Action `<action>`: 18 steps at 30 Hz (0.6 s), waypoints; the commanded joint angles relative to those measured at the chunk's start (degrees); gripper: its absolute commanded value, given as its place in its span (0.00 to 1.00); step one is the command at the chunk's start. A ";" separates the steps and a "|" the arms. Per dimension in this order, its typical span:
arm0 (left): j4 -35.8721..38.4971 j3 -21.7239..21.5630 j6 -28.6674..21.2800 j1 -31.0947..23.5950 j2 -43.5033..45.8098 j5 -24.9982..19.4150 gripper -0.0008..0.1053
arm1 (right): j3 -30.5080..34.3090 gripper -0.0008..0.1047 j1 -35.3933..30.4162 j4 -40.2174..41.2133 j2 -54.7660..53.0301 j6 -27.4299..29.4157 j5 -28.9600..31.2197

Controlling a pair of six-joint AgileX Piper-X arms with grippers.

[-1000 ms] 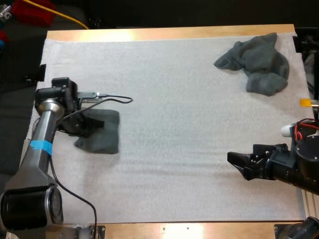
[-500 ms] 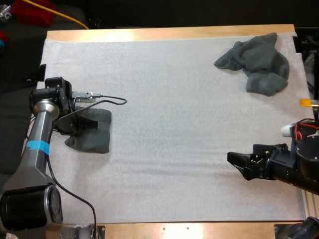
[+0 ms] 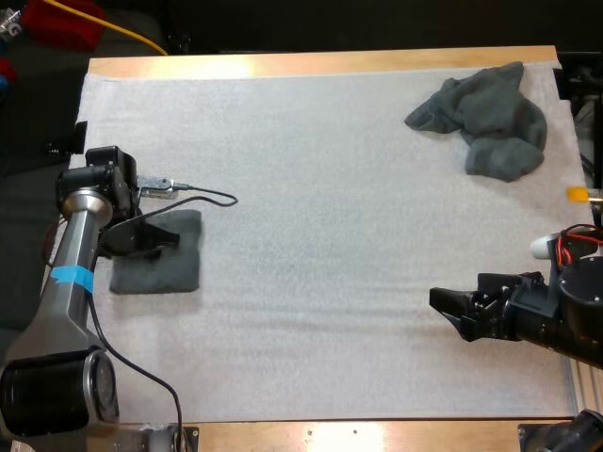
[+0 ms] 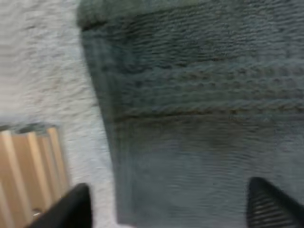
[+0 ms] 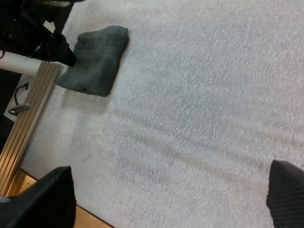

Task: Pick towel from pile, fold and stack

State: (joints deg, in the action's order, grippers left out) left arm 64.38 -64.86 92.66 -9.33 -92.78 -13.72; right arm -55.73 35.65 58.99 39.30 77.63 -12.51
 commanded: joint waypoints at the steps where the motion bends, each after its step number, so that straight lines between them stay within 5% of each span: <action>1: 0.27 -0.32 -0.15 -0.02 0.54 -3.02 0.66 | -0.60 0.76 0.04 -0.03 -0.05 0.21 -0.58; 4: 0.27 -0.32 -0.15 -0.02 0.83 -2.72 0.66 | -0.60 0.76 0.04 -0.03 -0.05 0.21 -0.58; 18: -0.77 -0.32 1.37 0.67 12.17 13.94 0.66 | -0.60 0.76 0.04 -0.03 -0.05 0.32 -0.58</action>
State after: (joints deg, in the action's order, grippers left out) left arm 63.90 -64.86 93.51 -8.98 -81.29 -0.69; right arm -55.73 35.65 58.99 39.30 77.65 -12.51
